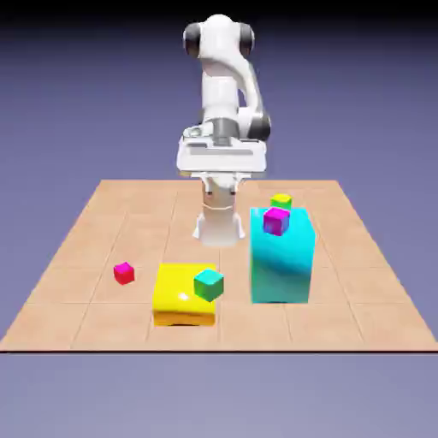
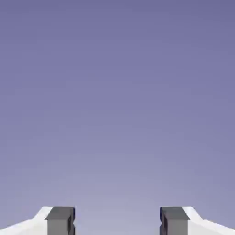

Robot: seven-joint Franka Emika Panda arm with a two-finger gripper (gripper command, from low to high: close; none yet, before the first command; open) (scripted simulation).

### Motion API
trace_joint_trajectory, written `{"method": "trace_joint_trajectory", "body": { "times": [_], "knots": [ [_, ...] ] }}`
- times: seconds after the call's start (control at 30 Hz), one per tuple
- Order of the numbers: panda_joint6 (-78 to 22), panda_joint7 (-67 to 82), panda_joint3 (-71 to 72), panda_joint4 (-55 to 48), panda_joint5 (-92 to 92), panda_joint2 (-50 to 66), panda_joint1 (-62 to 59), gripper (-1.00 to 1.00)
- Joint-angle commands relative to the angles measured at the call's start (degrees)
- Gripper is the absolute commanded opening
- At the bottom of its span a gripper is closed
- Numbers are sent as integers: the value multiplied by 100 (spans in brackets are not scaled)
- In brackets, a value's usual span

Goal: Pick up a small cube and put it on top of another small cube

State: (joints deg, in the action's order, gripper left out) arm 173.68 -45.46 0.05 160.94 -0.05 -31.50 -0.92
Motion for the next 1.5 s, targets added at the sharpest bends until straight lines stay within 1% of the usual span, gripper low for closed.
{"method": "trace_joint_trajectory", "body": {
  "times": [0.0,1.2,1.27,1.47],
  "knots": [
    [-28,-250,4,-5,-4,96,-133,0],
    [-1017,-9220,146,-182,-160,3551,-4920,0],
    [-1026,-9305,147,-184,-162,3583,-4966,0],
    [-24,-9411,-5,-427,-295,4828,-4848,0]
  ]
}}
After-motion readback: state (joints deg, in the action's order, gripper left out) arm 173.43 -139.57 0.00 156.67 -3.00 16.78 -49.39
